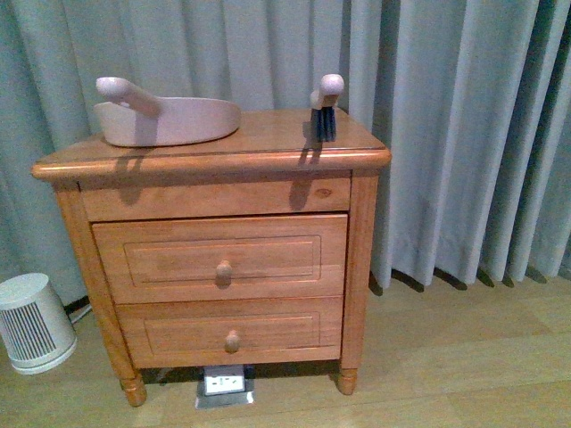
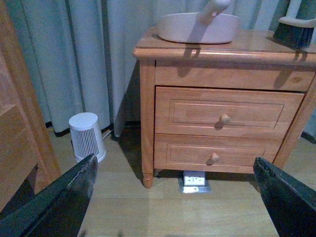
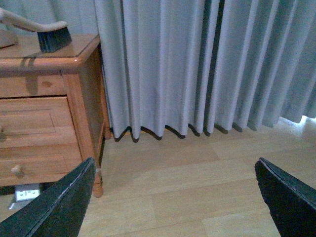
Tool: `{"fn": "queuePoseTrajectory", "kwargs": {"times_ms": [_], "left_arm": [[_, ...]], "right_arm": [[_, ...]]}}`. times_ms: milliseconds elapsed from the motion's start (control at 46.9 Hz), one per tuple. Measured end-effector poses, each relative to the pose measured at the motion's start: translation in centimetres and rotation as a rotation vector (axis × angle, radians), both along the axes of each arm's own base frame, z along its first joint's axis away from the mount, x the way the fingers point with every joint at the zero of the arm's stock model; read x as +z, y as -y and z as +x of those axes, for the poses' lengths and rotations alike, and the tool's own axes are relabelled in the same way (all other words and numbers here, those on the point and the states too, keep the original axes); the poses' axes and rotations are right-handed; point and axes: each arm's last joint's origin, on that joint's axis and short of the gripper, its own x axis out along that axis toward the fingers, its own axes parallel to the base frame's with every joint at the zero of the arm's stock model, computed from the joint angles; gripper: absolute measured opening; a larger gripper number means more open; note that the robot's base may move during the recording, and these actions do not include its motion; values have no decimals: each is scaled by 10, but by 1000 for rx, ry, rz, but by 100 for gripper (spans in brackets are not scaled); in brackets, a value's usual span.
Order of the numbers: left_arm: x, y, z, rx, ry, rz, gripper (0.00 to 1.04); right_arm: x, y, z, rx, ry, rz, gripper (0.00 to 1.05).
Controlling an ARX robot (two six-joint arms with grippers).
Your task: Clean up trash
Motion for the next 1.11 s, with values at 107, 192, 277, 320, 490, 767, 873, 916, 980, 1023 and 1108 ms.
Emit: {"fn": "queuePoseTrajectory", "kwargs": {"times_ms": [107, 192, 277, 320, 490, 767, 873, 916, 980, 1023, 1108], "left_arm": [[0, 0, 0, 0, 0, 0, 97], [0, 0, 0, 0, 0, 0, 97], [0, 0, 0, 0, 0, 0, 97], [0, 0, 0, 0, 0, 0, 97], [0, 0, 0, 0, 0, 0, 97], [0, 0, 0, 0, 0, 0, 97], [0, 0, 0, 0, 0, 0, 97], [0, 0, 0, 0, 0, 0, 97], [0, 0, 0, 0, 0, 0, 97], [0, 0, 0, 0, 0, 0, 97], [0, 0, 0, 0, 0, 0, 97]], "right_arm": [[0, 0, 0, 0, 0, 0, 97], [0, 0, 0, 0, 0, 0, 97], [0, 0, 0, 0, 0, 0, 97], [0, 0, 0, 0, 0, 0, 97], [0, 0, 0, 0, 0, 0, 97], [0, 0, 0, 0, 0, 0, 97], [0, 0, 0, 0, 0, 0, 97], [0, 0, 0, 0, 0, 0, 97], [0, 0, 0, 0, 0, 0, 97], [0, 0, 0, 0, 0, 0, 97], [0, 0, 0, 0, 0, 0, 97]]}}
